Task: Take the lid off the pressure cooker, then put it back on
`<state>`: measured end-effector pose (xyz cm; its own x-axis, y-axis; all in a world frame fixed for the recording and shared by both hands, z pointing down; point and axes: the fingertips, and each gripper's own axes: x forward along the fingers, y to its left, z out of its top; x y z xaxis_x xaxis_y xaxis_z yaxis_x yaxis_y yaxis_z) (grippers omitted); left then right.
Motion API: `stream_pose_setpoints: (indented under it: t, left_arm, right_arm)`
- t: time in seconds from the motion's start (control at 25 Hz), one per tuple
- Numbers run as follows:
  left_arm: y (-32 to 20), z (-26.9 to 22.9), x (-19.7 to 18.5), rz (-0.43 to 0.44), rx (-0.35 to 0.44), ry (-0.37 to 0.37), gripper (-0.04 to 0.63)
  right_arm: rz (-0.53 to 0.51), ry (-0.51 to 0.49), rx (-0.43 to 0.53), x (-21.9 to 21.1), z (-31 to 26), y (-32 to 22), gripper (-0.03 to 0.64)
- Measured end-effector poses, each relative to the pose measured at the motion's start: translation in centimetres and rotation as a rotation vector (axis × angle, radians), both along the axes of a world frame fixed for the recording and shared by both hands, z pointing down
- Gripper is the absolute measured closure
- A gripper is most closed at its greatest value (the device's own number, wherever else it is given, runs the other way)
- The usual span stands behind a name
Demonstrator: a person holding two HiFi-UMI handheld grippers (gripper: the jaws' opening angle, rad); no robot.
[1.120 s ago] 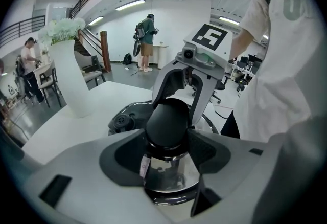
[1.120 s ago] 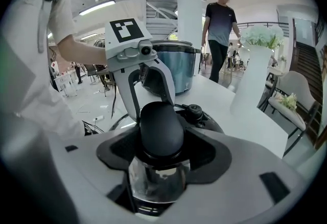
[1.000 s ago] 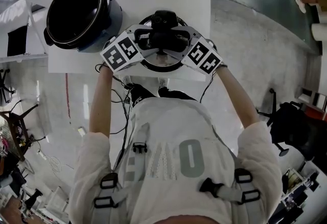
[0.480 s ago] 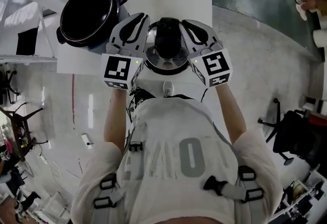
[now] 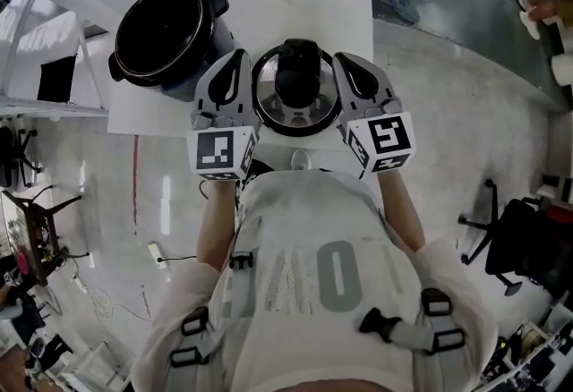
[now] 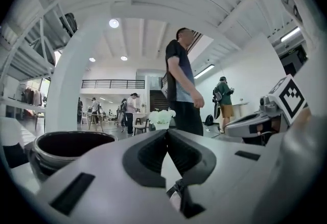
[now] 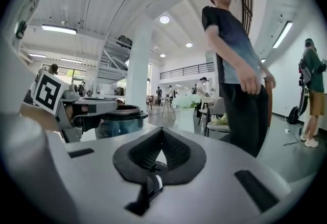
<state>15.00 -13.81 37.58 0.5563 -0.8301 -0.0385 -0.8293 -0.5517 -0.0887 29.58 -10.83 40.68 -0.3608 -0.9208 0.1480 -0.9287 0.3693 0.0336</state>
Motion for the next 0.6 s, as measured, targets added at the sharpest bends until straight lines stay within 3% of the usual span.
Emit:
stream_pose_setpoints:
  t: [0.24, 0.32, 0.36, 0.44, 0.6]
  left_arm:
    - [-0.6, -0.4, 0.2, -0.009, 0.045, -0.011, 0.578]
    - [-0.6, -0.6, 0.8, 0.038, 0.059, -0.04, 0.575]
    - [-0.6, -0.3, 1.4, 0.093, 0.04, -0.058, 0.543]
    - [-0.5, 1.4, 3.0, 0.25, -0.023, -0.103, 0.414]
    - [1.1, 8.5, 5.6, 0.599, -0.172, -0.257, 0.31]
  right_arm:
    - [-0.009, 0.006, 0.011, 0.2, 0.0, -0.7, 0.607]
    - [-0.058, 0.015, -0.002, -0.1, 0.0, -1.0, 0.607]
    - [-0.112, 0.02, -0.025, -0.6, 0.3, -1.1, 0.599]
    - [-0.257, 0.035, -0.091, -2.0, 1.5, -1.0, 0.38]
    - [-0.47, 0.114, -0.208, -3.8, 5.7, 0.1, 0.297]
